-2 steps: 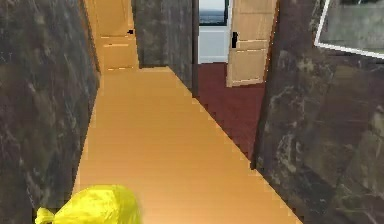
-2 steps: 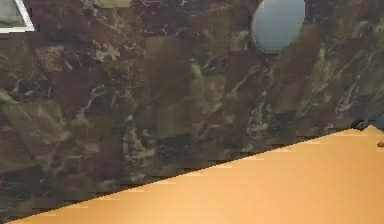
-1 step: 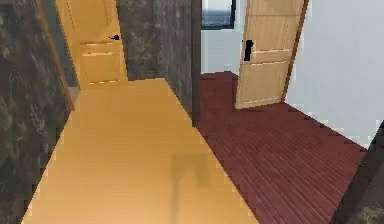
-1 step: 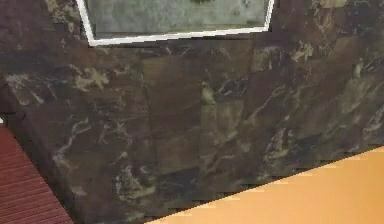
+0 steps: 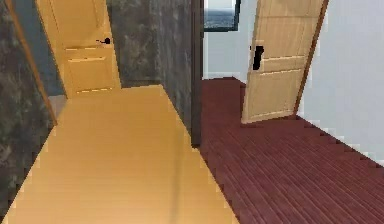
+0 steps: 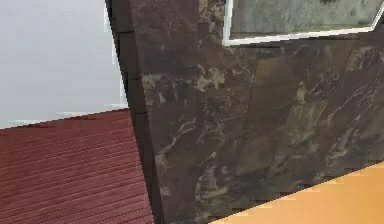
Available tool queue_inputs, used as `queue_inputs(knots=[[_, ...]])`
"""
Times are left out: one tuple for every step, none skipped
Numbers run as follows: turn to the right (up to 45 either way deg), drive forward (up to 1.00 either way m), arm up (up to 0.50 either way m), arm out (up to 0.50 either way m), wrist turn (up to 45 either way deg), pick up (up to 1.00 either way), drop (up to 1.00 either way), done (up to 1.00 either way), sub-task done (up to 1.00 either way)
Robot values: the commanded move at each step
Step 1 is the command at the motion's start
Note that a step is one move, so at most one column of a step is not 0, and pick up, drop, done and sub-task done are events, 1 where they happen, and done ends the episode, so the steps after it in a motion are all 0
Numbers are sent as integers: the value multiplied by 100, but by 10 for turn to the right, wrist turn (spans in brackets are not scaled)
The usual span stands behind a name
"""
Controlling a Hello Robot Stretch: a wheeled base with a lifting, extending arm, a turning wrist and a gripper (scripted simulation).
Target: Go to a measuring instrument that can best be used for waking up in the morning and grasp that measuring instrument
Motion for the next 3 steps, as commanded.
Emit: queue_inputs(knots=[[150,0,0,0,0,0,0,0,0],[0,100,0,0,0,0,0,0,0],[30,0,0,0,0,0,0,0,0]])
